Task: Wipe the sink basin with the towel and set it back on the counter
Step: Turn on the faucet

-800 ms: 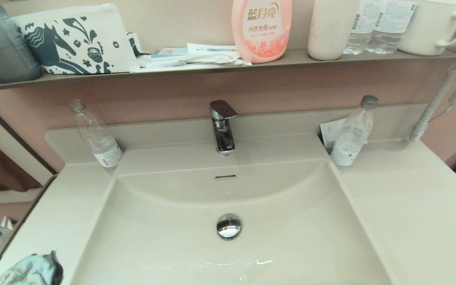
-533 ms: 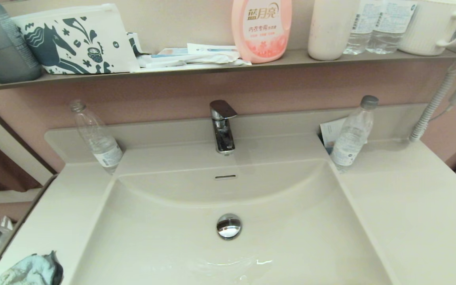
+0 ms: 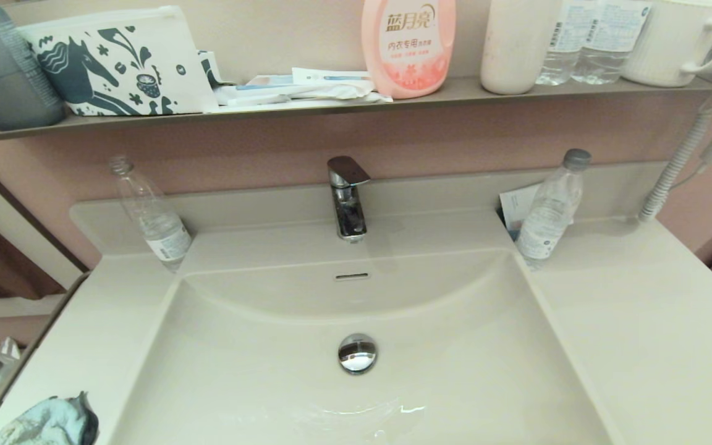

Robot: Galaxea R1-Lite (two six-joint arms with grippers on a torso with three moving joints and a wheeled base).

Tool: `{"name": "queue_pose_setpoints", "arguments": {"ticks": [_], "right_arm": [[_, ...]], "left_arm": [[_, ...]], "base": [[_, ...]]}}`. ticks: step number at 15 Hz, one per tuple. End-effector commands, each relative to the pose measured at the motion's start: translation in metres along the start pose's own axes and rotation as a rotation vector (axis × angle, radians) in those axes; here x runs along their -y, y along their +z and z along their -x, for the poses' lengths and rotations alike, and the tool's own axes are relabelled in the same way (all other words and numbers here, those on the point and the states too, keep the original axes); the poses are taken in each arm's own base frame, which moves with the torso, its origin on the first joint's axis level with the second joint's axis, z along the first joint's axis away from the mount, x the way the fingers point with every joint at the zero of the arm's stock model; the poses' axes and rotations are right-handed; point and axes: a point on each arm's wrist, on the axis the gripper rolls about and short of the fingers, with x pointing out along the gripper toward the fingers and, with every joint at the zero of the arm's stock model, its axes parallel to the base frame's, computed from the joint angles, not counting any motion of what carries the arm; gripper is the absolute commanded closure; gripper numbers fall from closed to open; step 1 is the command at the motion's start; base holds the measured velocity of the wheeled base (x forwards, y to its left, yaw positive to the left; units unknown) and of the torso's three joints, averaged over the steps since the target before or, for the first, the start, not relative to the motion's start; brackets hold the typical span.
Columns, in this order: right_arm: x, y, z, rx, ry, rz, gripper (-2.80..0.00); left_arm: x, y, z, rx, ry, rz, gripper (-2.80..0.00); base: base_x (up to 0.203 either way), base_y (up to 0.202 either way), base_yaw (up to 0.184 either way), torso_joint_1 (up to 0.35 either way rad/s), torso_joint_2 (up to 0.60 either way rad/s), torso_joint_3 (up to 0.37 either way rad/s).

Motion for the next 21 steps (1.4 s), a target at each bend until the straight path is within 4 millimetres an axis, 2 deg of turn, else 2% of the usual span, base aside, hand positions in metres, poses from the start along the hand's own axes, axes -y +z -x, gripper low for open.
{"name": "queue_pose_setpoints", "arguments": {"ticks": [1, 4, 6, 8, 12, 14, 17, 20, 21], "right_arm": [[0.001, 0.013, -0.002, -0.015, 0.008, -0.002, 0.00], [0.003, 0.052, -0.014, -0.059, 0.029, -0.028, 0.00], [0.004, 0.081, -0.032, -0.110, 0.066, -0.043, 0.00], [0.004, 0.103, -0.056, -0.175, 0.162, -0.058, 0.00], [-0.005, 0.131, -0.122, -0.318, 0.354, -0.103, 0.00], [-0.022, 0.135, -0.155, -0.358, 0.456, -0.104, 0.00], [-0.064, 0.130, -0.202, -0.376, 0.540, -0.069, 0.00], [-0.114, 0.123, -0.249, -0.381, 0.613, -0.052, 0.00], [-0.135, 0.126, -0.264, -0.360, 0.644, -0.053, 0.00]], "left_arm": [[0.000, 0.000, 0.000, -0.001, 0.000, 0.000, 0.00], [0.000, 0.000, 0.000, -0.001, 0.000, 0.000, 0.00], [0.000, 0.000, 0.000, -0.001, 0.000, 0.000, 0.00], [0.000, 0.000, 0.000, -0.001, 0.001, 0.000, 0.00], [0.000, 0.000, 0.000, -0.002, 0.000, 0.000, 0.00], [0.000, 0.000, 0.000, -0.001, 0.000, 0.000, 0.00], [0.000, 0.000, 0.000, 0.000, 0.000, 0.000, 0.00], [0.000, 0.000, 0.000, -0.001, 0.000, 0.000, 0.00], [0.000, 0.000, 0.000, -0.002, 0.001, 0.000, 0.00]], "base": [[0.000, 0.000, 0.000, 0.000, 0.00, 0.000], [0.000, 0.000, 0.000, 0.000, 0.00, 0.000], [0.000, 0.000, 0.000, 0.000, 0.00, 0.000], [0.000, 0.000, 0.000, 0.000, 0.00, 0.000], [0.000, 0.000, 0.000, 0.000, 0.00, 0.000], [0.000, 0.000, 0.000, 0.000, 0.00, 0.000], [0.000, 0.000, 0.000, 0.000, 0.00, 0.000], [0.000, 0.000, 0.000, 0.000, 0.00, 0.000], [0.000, 0.000, 0.000, 0.000, 0.00, 0.000]]}}
